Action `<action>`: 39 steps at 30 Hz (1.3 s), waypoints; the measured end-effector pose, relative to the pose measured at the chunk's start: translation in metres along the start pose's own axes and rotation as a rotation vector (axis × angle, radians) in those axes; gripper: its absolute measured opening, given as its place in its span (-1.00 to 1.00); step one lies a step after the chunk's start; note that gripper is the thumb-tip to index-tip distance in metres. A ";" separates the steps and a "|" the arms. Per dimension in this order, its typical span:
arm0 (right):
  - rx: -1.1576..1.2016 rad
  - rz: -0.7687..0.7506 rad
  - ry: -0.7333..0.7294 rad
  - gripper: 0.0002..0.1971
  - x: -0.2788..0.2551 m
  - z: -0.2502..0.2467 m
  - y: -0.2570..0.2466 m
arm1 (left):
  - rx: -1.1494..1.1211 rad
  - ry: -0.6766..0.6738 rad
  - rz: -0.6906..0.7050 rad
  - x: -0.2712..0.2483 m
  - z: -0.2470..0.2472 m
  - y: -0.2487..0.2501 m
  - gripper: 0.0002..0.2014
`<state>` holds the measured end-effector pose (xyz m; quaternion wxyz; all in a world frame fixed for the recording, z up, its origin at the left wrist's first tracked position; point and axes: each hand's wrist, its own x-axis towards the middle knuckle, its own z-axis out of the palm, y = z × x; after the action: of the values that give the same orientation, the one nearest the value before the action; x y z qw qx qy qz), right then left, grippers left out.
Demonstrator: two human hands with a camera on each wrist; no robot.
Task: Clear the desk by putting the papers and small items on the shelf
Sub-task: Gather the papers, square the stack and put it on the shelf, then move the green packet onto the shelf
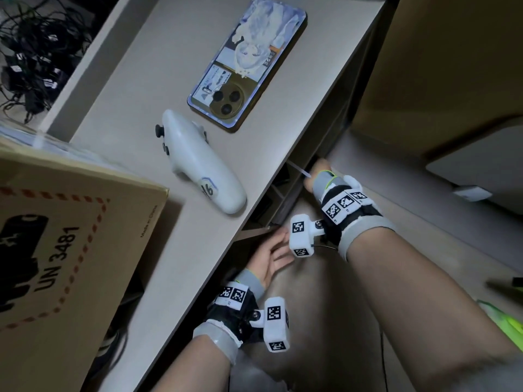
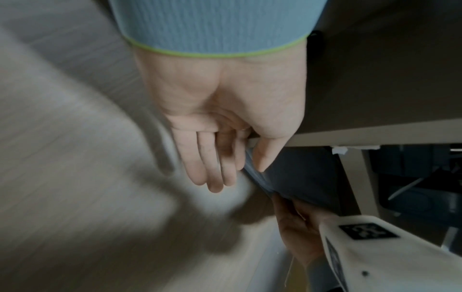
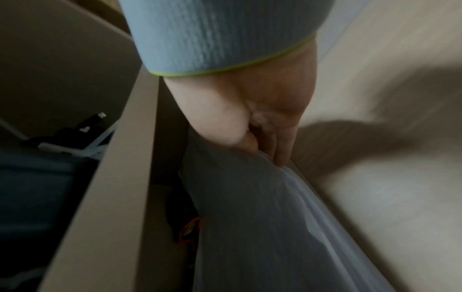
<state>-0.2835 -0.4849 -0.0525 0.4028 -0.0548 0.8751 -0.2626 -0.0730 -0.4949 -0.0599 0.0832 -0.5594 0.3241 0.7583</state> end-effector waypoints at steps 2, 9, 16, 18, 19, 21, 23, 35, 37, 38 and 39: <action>-0.013 -0.009 0.016 -0.58 0.001 -0.003 -0.003 | 0.006 -0.001 0.005 0.001 -0.003 -0.002 -0.60; 0.658 0.091 0.099 -0.48 0.009 0.004 0.061 | 0.047 -0.020 0.034 -0.004 0.010 -0.002 -0.72; 0.950 0.118 0.152 -0.55 -0.074 -0.040 0.144 | 0.237 -0.108 0.074 -0.039 0.080 -0.029 -0.79; 1.048 0.124 0.223 -0.62 -0.106 -0.061 0.172 | 0.299 -0.157 0.081 -0.049 0.102 -0.041 -0.81; 1.087 0.139 0.280 -0.65 -0.124 -0.073 0.193 | 0.344 -0.185 0.082 -0.057 0.116 -0.052 -0.80; 1.129 0.171 0.417 -0.69 -0.162 -0.092 0.241 | 0.434 -0.239 0.077 -0.072 0.140 -0.082 -0.78; 1.021 0.206 0.595 -0.66 -0.195 -0.101 0.290 | 0.509 -0.277 0.075 -0.084 0.161 -0.113 -0.76; 0.301 0.607 0.476 -0.59 -0.257 -0.125 0.430 | 0.777 -0.199 0.101 -0.090 0.212 -0.210 -0.70; 0.259 0.645 0.424 -0.62 -0.255 -0.127 0.432 | 0.786 -0.178 0.073 -0.085 0.215 -0.213 -0.63; 0.245 0.648 0.411 -0.63 -0.252 -0.131 0.434 | 0.782 -0.165 0.064 -0.081 0.218 -0.217 -0.60; 0.244 0.646 0.403 -0.64 -0.249 -0.132 0.436 | 0.789 -0.155 0.061 -0.078 0.222 -0.220 -0.58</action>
<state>-0.1630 0.0196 -0.0330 0.2886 0.3242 0.8711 -0.2299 -0.1138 -0.1759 -0.0411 0.2932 -0.4159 0.5995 0.6178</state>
